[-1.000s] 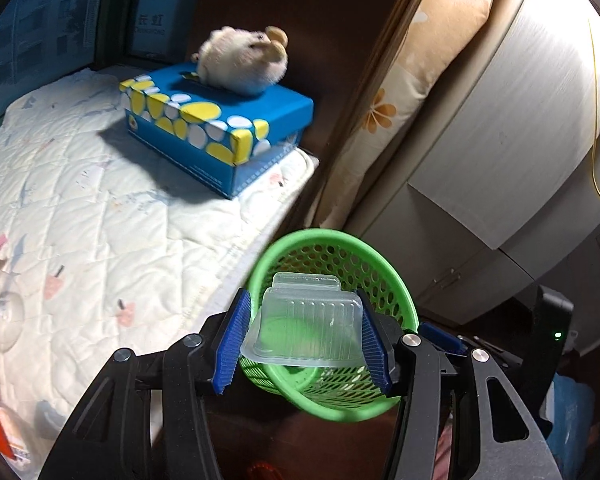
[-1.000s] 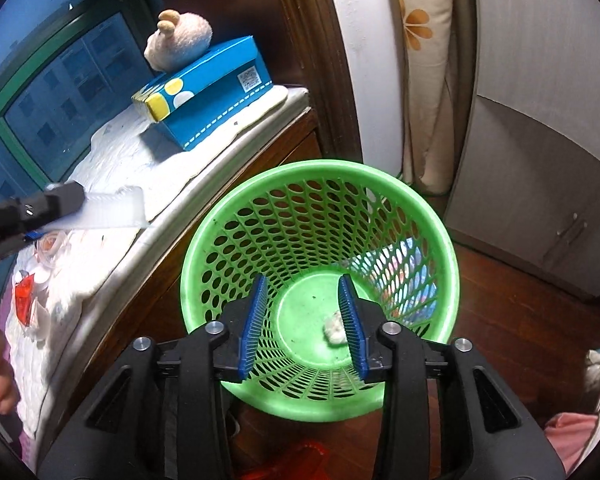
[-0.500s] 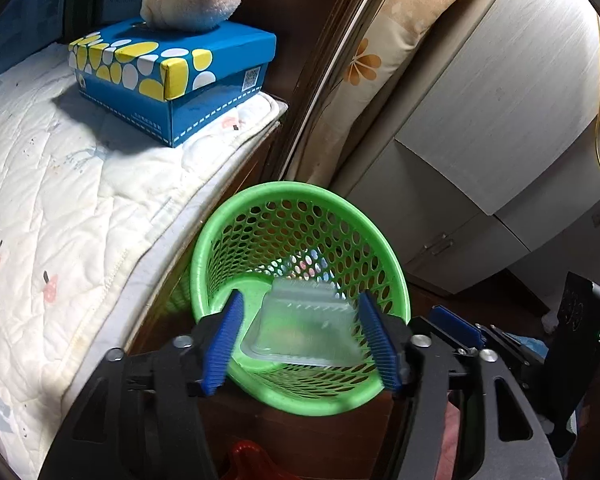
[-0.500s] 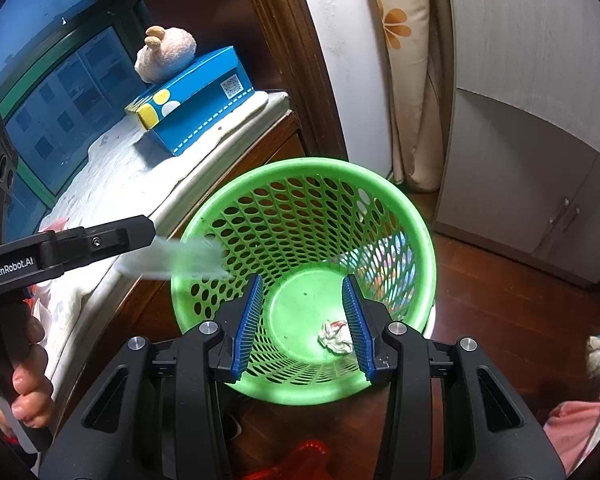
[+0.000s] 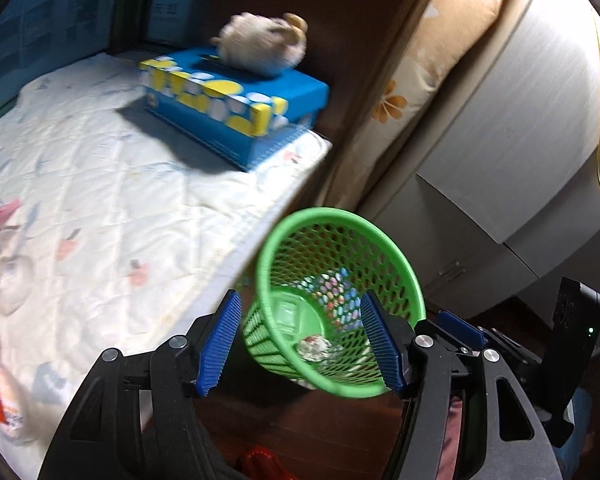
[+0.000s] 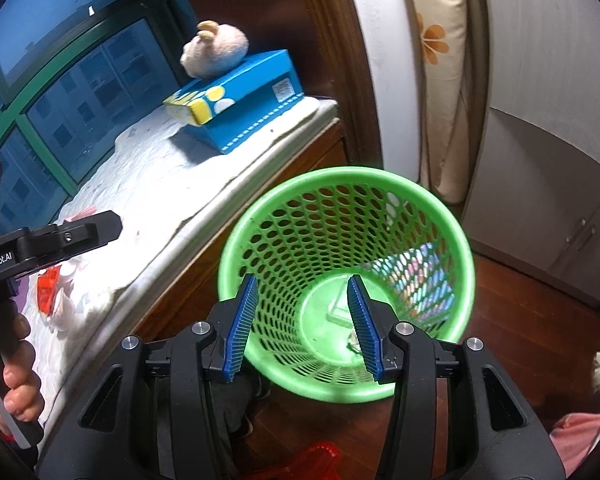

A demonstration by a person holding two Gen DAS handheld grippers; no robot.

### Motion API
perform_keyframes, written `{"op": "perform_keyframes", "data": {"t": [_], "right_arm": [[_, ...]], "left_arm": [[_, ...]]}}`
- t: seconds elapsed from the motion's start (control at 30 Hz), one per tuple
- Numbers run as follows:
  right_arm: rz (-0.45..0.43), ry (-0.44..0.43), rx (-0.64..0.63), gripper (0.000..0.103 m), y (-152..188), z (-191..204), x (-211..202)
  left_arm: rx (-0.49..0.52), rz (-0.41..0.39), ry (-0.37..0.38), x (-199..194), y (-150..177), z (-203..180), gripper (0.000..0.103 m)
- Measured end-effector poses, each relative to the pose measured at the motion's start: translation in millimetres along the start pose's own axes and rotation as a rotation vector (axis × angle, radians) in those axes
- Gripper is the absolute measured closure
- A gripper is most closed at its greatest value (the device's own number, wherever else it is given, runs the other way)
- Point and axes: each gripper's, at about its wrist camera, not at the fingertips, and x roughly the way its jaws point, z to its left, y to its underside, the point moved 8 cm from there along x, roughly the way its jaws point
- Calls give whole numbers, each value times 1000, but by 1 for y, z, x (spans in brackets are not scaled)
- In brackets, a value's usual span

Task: Collect trash
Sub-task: 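Open both grippers over the green basket, dropping tissue and container, then move both tools back to the trash pile on the mattress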

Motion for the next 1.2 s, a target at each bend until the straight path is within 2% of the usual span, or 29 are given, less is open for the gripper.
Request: {"op": "perform_keyframes", "data": {"t": [0.1,0.17,0.37,0.57,0.67,0.87,1.2], "right_arm": [[5,-27,-25,52,-2,20,3],[9,-40,-49,50,-3,34,5],[16,-105,-129,44,-6,85,12],[29,-167,-188,43,-7,130,21],[45,-202,-216,43,-4,150,27],[66,-252,-283,43,6,187,32],[77,-266,-285,43,11,191,34]], "left_arm": [[-44,-31,-43,-20,1,27,43],[-81,-51,-78,-33,3,47,38],[-196,-110,-161,-78,12,112,38],[-332,-146,-265,-119,35,180,37],[-408,-159,-287,-132,49,206,37],[-553,-152,-296,-141,78,240,37],[-788,-139,-182,-126,102,256,37]]}}
